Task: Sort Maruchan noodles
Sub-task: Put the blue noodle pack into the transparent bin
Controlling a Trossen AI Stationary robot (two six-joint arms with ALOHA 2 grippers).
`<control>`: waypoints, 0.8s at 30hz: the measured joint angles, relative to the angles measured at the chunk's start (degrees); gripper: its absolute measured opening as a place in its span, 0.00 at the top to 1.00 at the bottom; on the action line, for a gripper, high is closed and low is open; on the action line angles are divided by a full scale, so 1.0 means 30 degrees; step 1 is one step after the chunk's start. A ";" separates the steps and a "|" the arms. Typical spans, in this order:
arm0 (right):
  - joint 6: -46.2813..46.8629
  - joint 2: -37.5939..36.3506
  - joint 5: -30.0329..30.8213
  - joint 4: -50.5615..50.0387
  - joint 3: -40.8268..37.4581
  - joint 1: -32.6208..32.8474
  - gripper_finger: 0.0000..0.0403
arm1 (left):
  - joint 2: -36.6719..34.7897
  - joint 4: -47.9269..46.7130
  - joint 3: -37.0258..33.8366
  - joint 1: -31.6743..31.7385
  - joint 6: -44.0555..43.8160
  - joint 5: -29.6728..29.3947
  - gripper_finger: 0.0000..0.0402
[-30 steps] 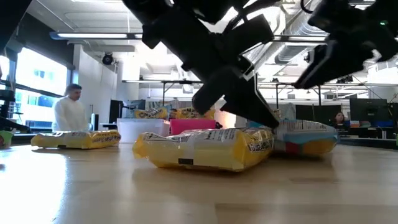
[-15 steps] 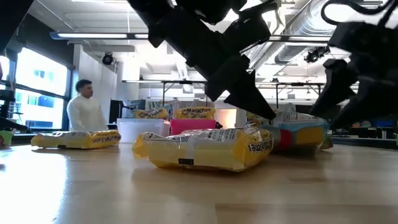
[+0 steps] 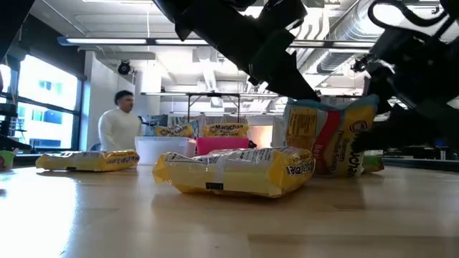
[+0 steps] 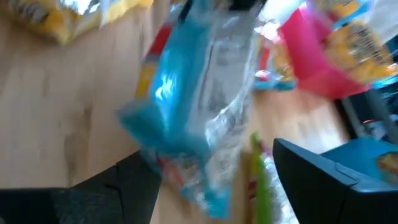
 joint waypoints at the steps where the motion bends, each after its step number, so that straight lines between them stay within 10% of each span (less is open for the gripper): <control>1: -0.0174 -0.0016 0.0182 0.0466 0.0004 -0.0081 0.30 | 0.0007 0.0003 0.0000 0.0000 0.0000 0.0006 1.00; 8: -0.0656 -0.0016 -0.0671 0.2350 0.0000 -0.0950 0.35 | -0.0068 0.0389 -0.0002 0.0000 0.0007 -0.0002 1.00; 24: -0.3352 -0.0378 -0.1656 0.4813 0.0007 -0.1527 0.82 | -0.2749 -0.3420 0.0030 -0.0487 -0.0174 -0.1290 0.90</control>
